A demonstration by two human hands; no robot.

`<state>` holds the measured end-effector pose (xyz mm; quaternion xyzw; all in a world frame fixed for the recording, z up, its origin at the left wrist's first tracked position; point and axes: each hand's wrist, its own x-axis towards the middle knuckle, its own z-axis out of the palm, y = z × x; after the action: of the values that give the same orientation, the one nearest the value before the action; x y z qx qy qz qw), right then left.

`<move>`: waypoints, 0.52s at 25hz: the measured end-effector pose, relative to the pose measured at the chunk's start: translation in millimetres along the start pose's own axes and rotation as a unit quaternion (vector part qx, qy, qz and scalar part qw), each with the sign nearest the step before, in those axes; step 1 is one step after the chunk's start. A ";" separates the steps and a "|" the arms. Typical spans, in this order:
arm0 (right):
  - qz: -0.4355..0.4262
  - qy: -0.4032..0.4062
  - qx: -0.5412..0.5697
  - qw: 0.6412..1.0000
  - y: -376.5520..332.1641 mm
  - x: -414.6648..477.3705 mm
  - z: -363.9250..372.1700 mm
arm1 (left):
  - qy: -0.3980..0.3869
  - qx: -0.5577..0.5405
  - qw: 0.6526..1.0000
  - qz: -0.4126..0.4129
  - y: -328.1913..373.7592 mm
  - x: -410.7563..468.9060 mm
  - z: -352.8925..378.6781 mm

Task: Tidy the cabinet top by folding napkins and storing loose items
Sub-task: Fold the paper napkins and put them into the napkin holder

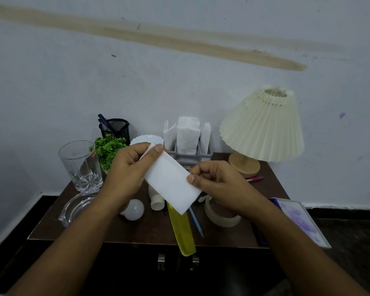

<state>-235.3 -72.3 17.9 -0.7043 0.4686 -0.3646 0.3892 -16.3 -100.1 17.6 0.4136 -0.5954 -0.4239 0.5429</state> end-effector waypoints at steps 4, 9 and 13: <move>0.021 -0.011 0.018 1.000 1.5 0.3 -4.8 | 0.038 -0.002 0.999 -0.015 2.2 1.2 -2.5; 0.002 0.006 -0.034 0.999 5.3 -0.6 -6.4 | -0.034 0.038 0.999 0.018 -0.5 -2.2 0.8; 0.007 -0.016 -0.032 0.999 6.0 0.7 1.6 | -0.115 0.056 0.990 0.056 -0.7 -6.5 14.9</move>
<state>-235.9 -74.2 11.9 -0.7189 0.4783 -0.3357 0.3763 -30.7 -93.3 14.2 0.3581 -0.6991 -0.4033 0.4694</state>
